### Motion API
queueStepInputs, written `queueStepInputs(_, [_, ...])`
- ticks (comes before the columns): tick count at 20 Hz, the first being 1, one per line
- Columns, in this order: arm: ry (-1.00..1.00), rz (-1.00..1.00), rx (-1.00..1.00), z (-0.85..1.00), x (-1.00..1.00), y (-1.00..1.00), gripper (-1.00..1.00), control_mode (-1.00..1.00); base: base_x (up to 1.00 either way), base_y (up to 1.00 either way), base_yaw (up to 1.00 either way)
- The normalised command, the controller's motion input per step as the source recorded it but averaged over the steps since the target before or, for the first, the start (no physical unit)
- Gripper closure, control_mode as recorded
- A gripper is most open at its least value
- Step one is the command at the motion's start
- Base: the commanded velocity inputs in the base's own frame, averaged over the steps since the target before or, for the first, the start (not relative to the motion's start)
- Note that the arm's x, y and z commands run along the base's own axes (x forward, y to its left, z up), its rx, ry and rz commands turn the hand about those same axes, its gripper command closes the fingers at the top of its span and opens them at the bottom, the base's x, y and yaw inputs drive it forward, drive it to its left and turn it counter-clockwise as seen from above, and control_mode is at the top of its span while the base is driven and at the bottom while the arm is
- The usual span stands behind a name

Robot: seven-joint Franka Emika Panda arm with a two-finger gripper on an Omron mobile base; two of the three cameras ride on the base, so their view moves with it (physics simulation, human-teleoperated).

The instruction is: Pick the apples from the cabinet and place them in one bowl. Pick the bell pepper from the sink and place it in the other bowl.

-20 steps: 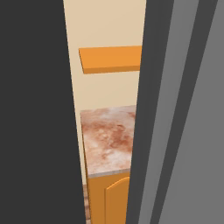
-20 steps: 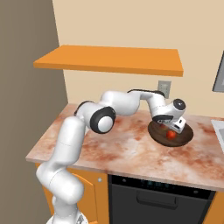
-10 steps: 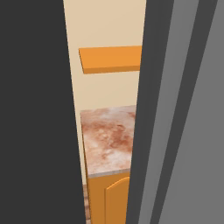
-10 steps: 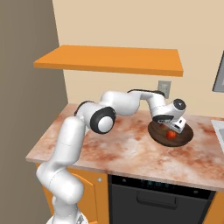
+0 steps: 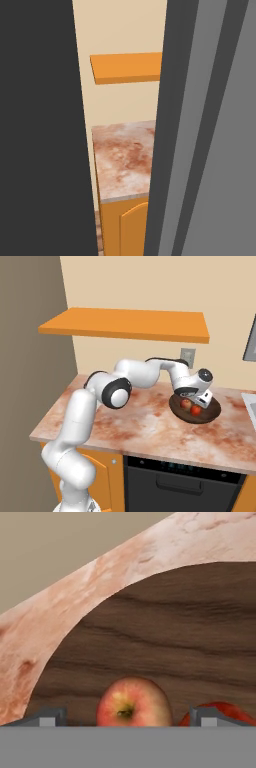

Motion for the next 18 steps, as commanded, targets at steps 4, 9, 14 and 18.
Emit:
queueStepInputs(4, [-0.07, 0.00, 0.00, 0.07, -0.14, -0.05, -1.00, -1.00, 0.00, 0.00, 0.00])
queueStepInputs(9, [-0.13, 0.00, -0.02, 0.09, -0.31, -0.09, -1.00, -1.00, 0.00, 0.00, 0.00])
queueStepInputs(14, [-0.10, 0.00, -0.07, 0.13, -0.36, -0.01, -1.00, -1.00, 0.00, 0.00, 0.00])
queueStepInputs(18, [-0.01, 0.00, -0.15, 0.29, -0.32, 0.01, -1.00, -1.00, 0.00, 0.00, 0.00])
